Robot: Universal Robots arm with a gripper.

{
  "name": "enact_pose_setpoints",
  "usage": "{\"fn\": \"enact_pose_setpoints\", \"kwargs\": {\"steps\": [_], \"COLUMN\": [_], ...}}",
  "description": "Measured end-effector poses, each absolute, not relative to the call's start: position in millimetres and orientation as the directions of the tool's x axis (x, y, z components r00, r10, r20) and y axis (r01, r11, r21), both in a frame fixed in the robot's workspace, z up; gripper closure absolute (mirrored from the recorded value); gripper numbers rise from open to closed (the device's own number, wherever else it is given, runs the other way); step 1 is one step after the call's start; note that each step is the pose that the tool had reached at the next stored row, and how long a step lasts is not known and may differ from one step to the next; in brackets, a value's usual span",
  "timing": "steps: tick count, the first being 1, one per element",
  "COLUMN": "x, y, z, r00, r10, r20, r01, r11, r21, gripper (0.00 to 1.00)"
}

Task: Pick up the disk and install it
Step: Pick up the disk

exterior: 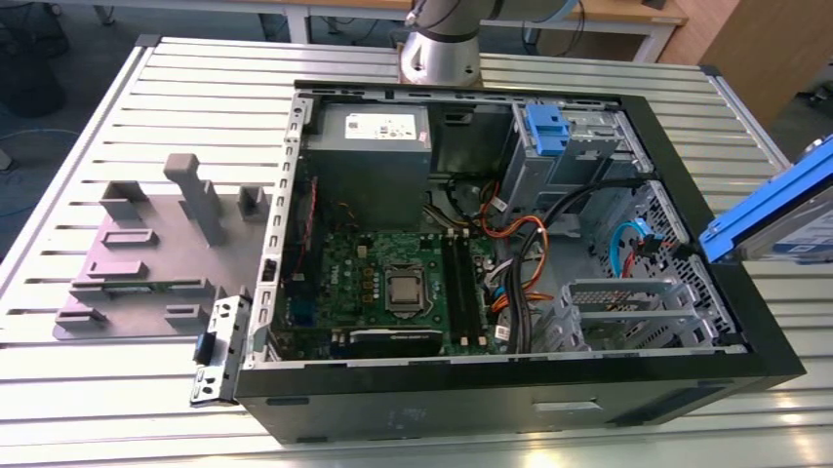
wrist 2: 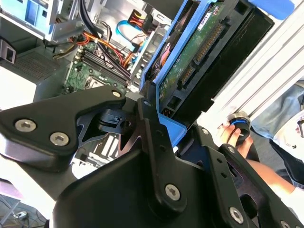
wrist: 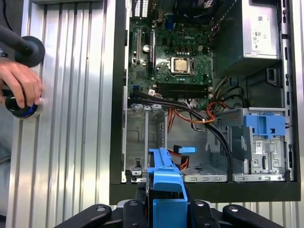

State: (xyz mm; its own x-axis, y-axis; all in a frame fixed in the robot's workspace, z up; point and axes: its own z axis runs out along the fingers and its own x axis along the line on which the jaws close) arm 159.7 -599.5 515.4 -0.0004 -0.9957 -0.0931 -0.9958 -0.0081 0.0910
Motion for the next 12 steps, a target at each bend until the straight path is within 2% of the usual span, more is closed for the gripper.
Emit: {"fn": "enact_pose_setpoints", "kwargs": {"steps": [12], "x": [147.4], "y": [-608.3], "z": [511.6], "r00": [0.0], "r10": [-0.996], "r20": [-0.093], "r01": [-0.996], "r11": [-0.008], "r21": [0.091], "gripper": [0.63]}}
